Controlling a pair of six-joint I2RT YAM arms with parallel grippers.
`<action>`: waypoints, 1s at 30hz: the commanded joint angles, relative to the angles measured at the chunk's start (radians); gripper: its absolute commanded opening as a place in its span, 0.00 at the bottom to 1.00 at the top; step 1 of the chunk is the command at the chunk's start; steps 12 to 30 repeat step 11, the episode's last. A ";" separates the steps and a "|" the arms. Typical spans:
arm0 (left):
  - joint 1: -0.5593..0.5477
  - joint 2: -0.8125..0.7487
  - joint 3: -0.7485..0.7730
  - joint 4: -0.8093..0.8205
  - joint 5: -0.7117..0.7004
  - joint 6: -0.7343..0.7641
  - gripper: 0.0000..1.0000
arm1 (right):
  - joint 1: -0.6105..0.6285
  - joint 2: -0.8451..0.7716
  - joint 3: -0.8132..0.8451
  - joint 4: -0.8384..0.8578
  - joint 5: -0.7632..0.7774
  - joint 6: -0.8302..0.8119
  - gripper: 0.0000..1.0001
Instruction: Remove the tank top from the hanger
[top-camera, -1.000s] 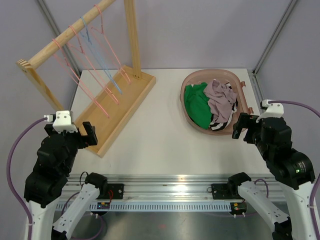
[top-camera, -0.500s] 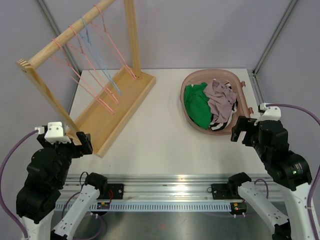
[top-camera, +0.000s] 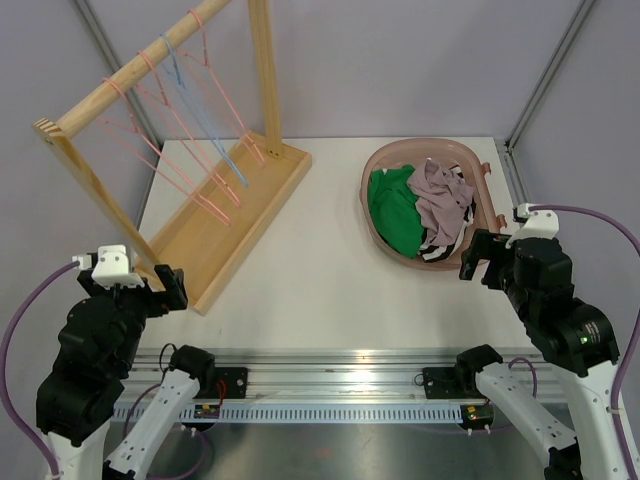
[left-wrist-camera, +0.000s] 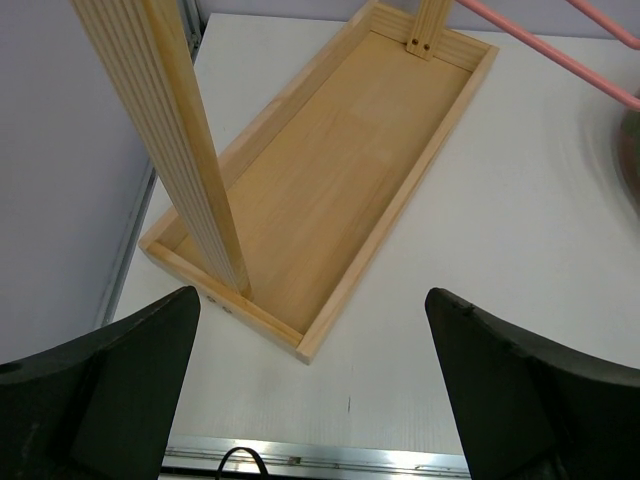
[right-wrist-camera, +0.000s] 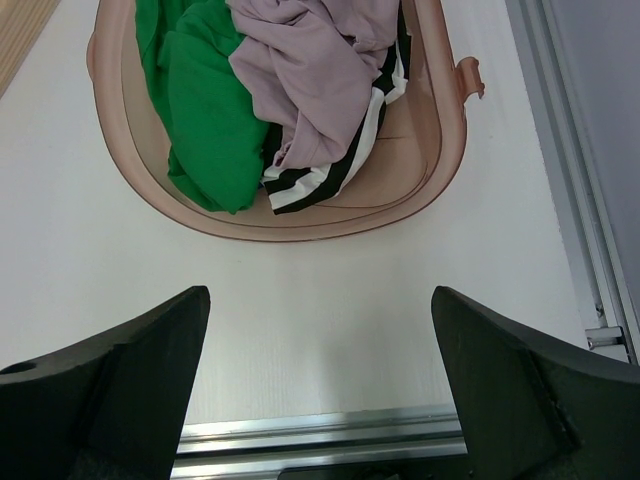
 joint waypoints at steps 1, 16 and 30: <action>0.006 -0.013 -0.002 0.048 0.017 -0.002 0.99 | 0.005 0.008 -0.002 0.054 -0.004 -0.002 0.99; 0.006 -0.016 -0.002 0.047 0.014 -0.003 0.99 | 0.005 0.010 -0.005 0.064 -0.027 -0.005 1.00; 0.006 -0.016 -0.002 0.047 0.014 -0.003 0.99 | 0.005 0.010 -0.005 0.064 -0.027 -0.005 1.00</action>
